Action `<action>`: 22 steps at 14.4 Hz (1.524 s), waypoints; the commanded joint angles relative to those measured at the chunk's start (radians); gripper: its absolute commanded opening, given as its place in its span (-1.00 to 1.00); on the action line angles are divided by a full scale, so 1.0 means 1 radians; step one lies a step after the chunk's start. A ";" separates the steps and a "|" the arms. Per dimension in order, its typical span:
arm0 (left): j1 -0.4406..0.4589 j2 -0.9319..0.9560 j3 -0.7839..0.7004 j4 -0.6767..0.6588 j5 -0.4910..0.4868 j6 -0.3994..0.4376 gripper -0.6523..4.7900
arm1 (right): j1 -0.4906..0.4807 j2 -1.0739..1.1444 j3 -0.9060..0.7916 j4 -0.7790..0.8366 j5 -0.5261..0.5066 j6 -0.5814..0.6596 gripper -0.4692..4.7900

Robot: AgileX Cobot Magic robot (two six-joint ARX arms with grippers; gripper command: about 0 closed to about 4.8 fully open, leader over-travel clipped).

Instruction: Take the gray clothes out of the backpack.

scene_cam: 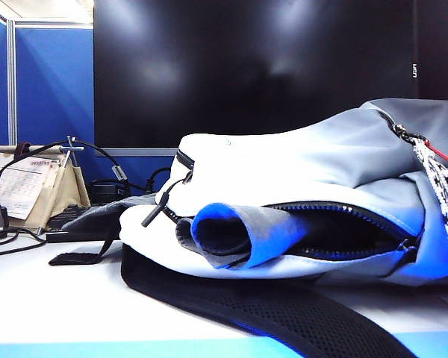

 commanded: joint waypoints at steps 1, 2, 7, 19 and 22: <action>0.000 -0.002 0.001 -0.069 0.000 0.037 -0.76 | 0.071 0.177 0.034 -0.066 0.100 -0.055 0.86; 0.000 -0.002 0.001 -0.075 0.008 0.049 -0.76 | 0.098 0.203 0.034 -0.130 0.168 -0.103 0.90; 0.000 -0.002 0.001 -0.100 0.005 0.105 -0.76 | 0.253 0.230 0.033 -0.344 0.632 -0.273 0.94; -0.090 -0.002 0.000 -0.107 0.115 0.225 -0.76 | 0.047 -0.083 0.096 -0.320 0.659 -0.013 -0.83; -0.291 0.016 0.001 -0.077 0.114 0.352 -0.76 | -0.123 -0.152 0.095 -0.338 0.386 0.217 -0.83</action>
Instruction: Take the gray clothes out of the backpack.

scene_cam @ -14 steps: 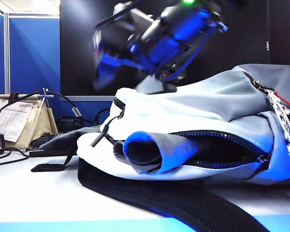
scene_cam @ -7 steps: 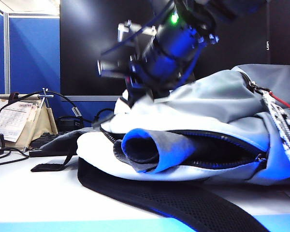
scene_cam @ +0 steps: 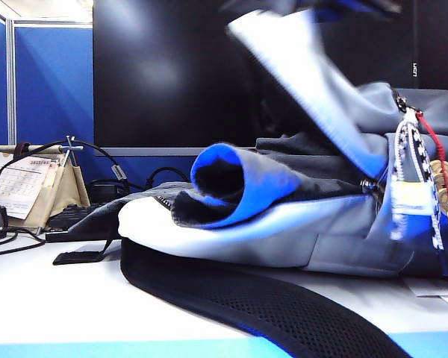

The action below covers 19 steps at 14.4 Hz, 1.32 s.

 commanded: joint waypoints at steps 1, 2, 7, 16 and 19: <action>-0.182 0.045 0.002 0.024 -0.003 0.158 -0.76 | -0.099 -0.043 0.011 0.082 -0.236 0.198 -0.83; -0.253 0.092 0.003 0.026 -0.040 0.172 -0.76 | -0.120 -0.053 0.011 0.090 -0.291 0.211 -0.83; -0.486 0.787 0.238 0.163 -0.266 0.635 -0.37 | -0.126 -0.079 0.011 0.079 -0.396 0.215 -0.83; -0.487 1.657 0.853 0.183 -0.067 0.776 1.00 | -0.128 -0.082 0.011 0.023 -0.542 0.233 -0.83; -0.487 1.834 0.995 0.183 -0.111 0.775 1.00 | -0.126 -0.082 0.011 0.023 -0.545 0.233 -0.83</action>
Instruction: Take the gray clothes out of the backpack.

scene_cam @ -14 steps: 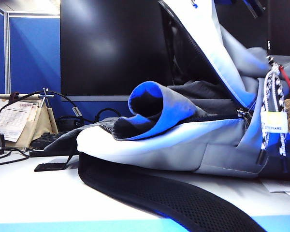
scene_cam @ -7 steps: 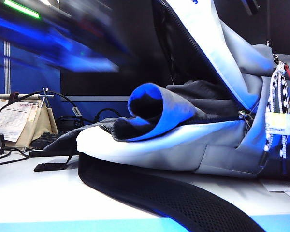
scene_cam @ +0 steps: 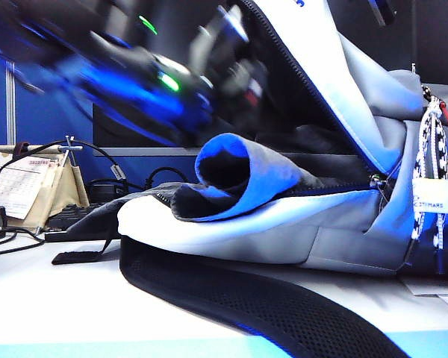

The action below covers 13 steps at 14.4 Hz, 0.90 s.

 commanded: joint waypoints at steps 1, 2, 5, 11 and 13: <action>-0.001 0.138 0.109 0.006 -0.021 -0.001 1.00 | 0.002 -0.016 0.013 0.071 -0.016 0.003 -0.83; -0.003 0.190 0.156 0.004 -0.002 -0.002 1.00 | 0.002 -0.016 0.013 0.071 -0.018 0.003 -0.83; -0.021 0.269 0.243 -0.023 0.013 -0.003 -0.95 | 0.002 -0.016 0.013 0.066 -0.044 0.003 -0.83; 0.035 0.069 0.226 -0.378 -0.217 0.041 -0.78 | -0.004 -0.017 0.013 0.068 -0.045 -0.051 -0.83; 0.077 -0.071 0.193 -0.481 -0.237 0.067 -0.78 | -0.005 -0.021 0.013 0.067 -0.019 -0.057 -0.83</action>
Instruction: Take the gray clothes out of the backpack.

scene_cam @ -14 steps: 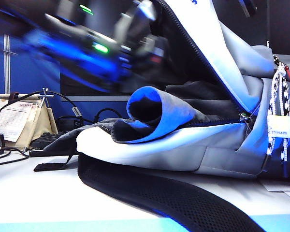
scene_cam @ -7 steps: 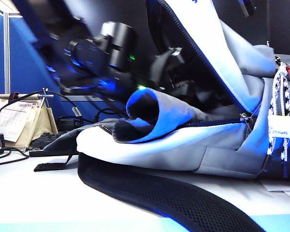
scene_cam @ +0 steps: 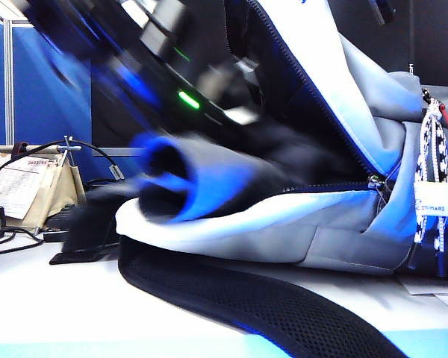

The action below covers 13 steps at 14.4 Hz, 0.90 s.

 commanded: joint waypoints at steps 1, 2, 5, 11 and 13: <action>0.058 -0.210 -0.039 -0.149 -0.064 0.041 -0.78 | 0.000 -0.021 0.013 0.075 0.039 -0.014 -0.83; 0.101 -0.366 -0.046 -0.285 -0.149 0.068 -0.78 | 0.000 -0.021 0.013 0.077 0.068 -0.041 -0.83; 0.172 -0.583 -0.048 -0.423 -0.366 0.143 -0.78 | 0.001 -0.020 0.013 0.008 0.072 -0.097 -0.83; 0.522 -0.710 -0.050 -0.531 -0.526 0.120 -0.76 | 0.010 -0.019 0.012 -0.131 -0.046 -0.149 -0.80; 0.599 -0.692 -0.050 -0.528 -0.371 0.077 0.18 | 0.014 -0.022 0.012 -0.123 -0.045 -0.148 0.87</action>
